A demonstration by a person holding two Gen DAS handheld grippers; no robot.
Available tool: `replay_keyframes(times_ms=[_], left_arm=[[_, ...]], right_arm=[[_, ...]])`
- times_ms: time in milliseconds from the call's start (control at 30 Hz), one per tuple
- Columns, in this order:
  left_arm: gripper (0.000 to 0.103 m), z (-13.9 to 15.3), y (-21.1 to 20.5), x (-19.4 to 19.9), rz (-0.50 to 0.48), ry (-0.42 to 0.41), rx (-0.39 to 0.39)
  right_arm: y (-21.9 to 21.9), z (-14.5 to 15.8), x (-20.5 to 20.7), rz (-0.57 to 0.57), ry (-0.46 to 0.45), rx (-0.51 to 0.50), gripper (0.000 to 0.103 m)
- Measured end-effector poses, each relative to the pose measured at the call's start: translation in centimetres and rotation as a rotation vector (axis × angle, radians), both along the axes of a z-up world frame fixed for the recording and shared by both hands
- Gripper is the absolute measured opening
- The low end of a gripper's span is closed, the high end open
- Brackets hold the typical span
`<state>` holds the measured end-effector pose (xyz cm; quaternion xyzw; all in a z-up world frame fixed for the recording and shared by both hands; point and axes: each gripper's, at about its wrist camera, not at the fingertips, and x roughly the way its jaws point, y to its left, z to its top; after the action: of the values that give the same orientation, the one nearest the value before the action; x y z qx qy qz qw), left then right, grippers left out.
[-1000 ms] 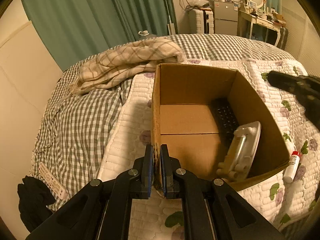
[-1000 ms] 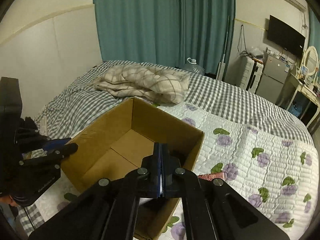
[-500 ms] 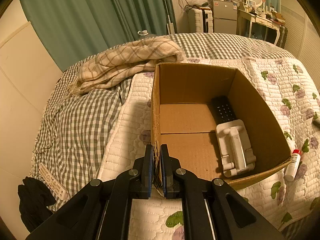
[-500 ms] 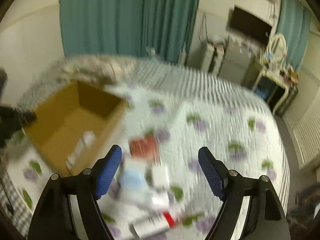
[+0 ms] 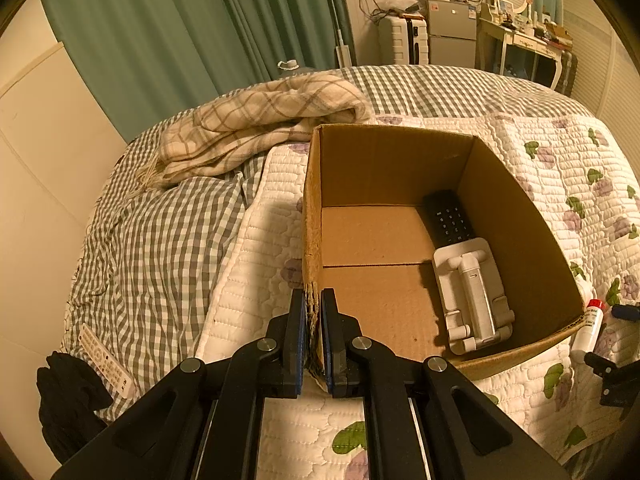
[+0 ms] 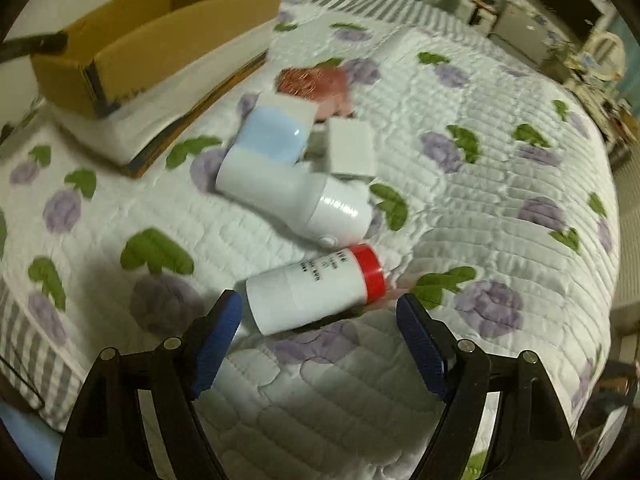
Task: Organize rigid objects
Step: 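Grasp the white-and-red bottle and lift it over the box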
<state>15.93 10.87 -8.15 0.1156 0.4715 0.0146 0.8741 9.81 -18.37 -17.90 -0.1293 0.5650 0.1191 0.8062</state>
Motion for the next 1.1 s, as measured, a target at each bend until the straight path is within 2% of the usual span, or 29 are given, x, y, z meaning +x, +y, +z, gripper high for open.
replay_keyframes(times_ms=[133, 300, 500, 600, 700, 833, 1033, 1100], left_arm=[[0.007, 0.0, 0.0, 0.0, 0.0, 0.001, 0.0], [0.007, 0.0, 0.0, 0.0, 0.0, 0.0, 0.0], [0.007, 0.0, 0.0, 0.0, 0.001, 0.0, 0.0], [0.007, 0.0, 0.0, 0.0, 0.001, 0.0, 0.0], [0.007, 0.0, 0.0, 0.0, 0.0, 0.0, 0.0], [0.007, 0.0, 0.0, 0.0, 0.0, 0.0, 0.001], [0.007, 0.0, 0.0, 0.0, 0.003, 0.0, -0.002], [0.007, -0.1, 0.0, -0.1, 0.003, 0.001, -0.001]], right_arm=[[0.7, -1.2, 0.9, 0.076, 0.036, -0.028, 0.08], [1.3, -2.8, 1.9, 0.102, 0.074, -0.048, 0.08], [1.1, -2.3, 1.4, 0.094, 0.047, -0.03, 0.08], [0.7, -1.0, 1.1, 0.085, 0.01, -0.028, 0.08], [0.2, 1.2, 1.0, 0.059, -0.042, -0.003, 0.079], [0.1, 5.5, 1.5, 0.038, -0.148, 0.038, 0.079], [3.9, 14.0, 3.6, 0.097, -0.363, 0.092, 0.079], [5.2, 15.8, 4.5, 0.125, -0.416, 0.103, 0.079]])
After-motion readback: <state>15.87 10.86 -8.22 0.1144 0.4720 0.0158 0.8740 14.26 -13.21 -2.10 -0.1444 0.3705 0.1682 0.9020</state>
